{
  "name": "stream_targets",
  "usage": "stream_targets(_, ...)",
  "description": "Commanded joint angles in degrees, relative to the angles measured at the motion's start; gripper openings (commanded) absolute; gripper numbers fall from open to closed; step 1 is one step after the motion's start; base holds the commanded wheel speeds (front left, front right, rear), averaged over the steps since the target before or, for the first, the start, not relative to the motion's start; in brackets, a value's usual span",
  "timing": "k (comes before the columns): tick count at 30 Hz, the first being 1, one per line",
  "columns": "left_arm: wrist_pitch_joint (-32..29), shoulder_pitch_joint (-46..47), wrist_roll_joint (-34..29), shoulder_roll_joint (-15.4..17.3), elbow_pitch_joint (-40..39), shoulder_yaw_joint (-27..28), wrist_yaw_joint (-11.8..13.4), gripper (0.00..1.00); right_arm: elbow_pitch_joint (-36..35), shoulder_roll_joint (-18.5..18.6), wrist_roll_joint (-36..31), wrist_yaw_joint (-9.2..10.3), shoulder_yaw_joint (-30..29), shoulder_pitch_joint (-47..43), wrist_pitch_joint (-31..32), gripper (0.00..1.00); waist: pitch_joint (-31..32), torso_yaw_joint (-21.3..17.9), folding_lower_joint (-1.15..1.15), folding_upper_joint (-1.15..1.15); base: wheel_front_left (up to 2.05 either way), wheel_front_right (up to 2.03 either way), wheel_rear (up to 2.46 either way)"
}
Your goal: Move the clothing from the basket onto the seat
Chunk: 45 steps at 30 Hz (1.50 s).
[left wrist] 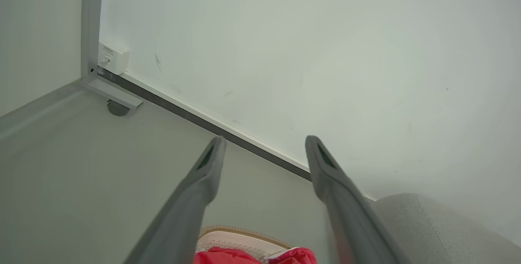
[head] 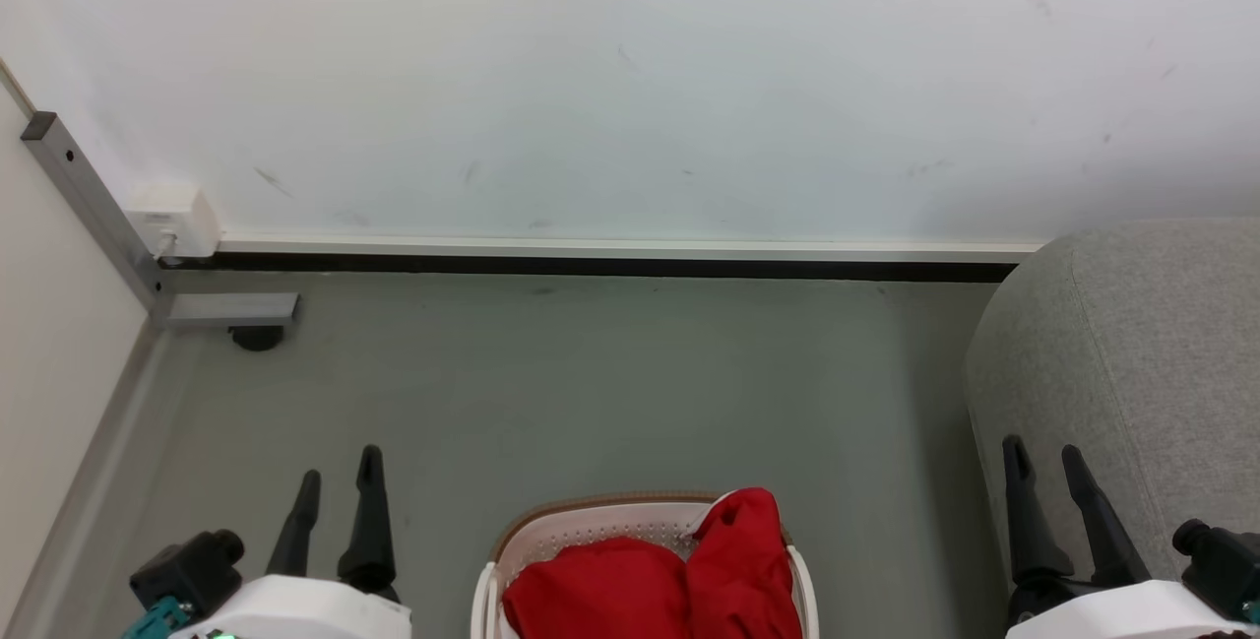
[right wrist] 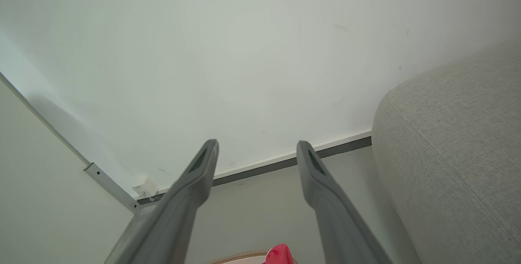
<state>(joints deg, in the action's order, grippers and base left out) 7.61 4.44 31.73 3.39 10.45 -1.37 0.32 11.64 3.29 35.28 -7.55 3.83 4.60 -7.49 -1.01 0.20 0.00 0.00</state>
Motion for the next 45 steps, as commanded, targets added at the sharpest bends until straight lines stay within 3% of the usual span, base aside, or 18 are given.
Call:
stream_targets(1, 0.5, 0.7, -2.2, 0.8, -0.2, -0.2, 0.3, 1.00, -0.1, 0.1, -1.7, 0.06, 0.3, 1.2, -0.6, 1.00, 0.0, 0.0, 0.00, 0.00, 0.00, 0.00, 0.00)
stream_targets(14, 2.5, 0.5, -9.6, 1.2, -0.6, -1.3, 1.6, 1.00, 0.2, -0.1, -8.8, 0.07, 1.5, 1.6, -2.5, 1.00, -0.4, -0.3, 0.00, 0.00, 0.00, 0.00, 0.00)
stream_targets(45, 6.1, 0.2, -23.8, 0.4, -2.2, -1.9, 1.0, 1.00, -1.4, -0.3, -20.4, 0.10, 2.7, 1.3, -6.2, 1.00, -0.3, -0.5, 0.00, 0.00, 0.00, 0.00, 0.00)
